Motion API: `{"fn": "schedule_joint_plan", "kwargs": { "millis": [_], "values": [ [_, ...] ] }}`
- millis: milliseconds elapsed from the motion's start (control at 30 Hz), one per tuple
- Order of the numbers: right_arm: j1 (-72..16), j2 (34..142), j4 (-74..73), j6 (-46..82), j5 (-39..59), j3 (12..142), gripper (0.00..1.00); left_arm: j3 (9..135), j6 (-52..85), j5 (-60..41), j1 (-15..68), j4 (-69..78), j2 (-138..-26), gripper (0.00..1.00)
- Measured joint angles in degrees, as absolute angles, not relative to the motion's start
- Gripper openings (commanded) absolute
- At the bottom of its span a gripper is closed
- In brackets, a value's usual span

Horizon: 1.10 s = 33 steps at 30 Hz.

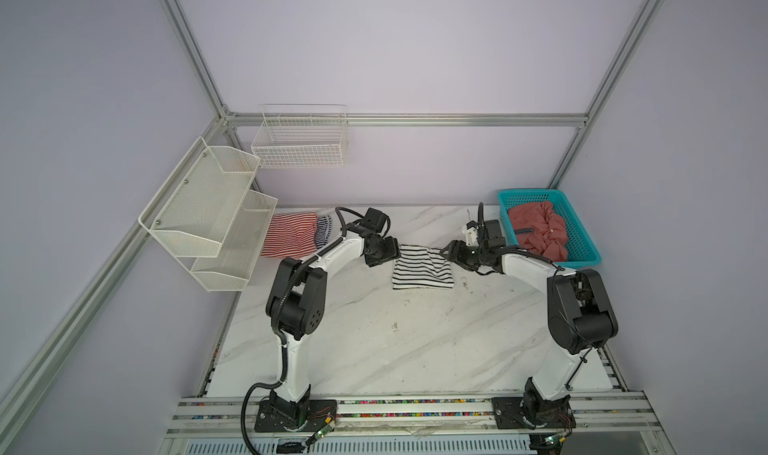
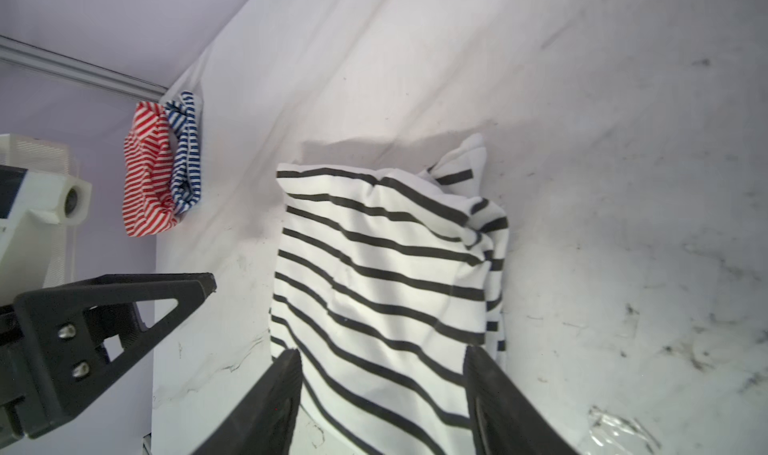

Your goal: Fold and stack the tank tops

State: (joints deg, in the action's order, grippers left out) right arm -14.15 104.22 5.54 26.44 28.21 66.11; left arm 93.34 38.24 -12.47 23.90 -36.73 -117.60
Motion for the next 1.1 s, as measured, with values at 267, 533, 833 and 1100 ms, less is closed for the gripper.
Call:
{"fn": "schedule_joint_plan", "kwargs": {
  "millis": [267,533,833,1100],
  "values": [
    [-14.15,108.81,6.2,24.93,28.56,66.11,0.65,93.65,38.3,-15.9,24.03,-35.88,-123.52,0.71],
    [-14.15,111.11,4.29,24.8,30.92,65.65,0.6,93.65,39.86,-20.32,24.25,-30.89,-124.64,0.71],
    [-14.15,112.75,-4.6,27.35,35.83,63.18,0.58,93.6,42.02,-24.64,25.89,-26.24,-126.08,0.63],
    [-14.39,115.07,-11.66,29.76,39.53,62.43,0.59,93.06,44.38,-25.5,26.02,-23.31,-127.66,0.13]
  ]
}}
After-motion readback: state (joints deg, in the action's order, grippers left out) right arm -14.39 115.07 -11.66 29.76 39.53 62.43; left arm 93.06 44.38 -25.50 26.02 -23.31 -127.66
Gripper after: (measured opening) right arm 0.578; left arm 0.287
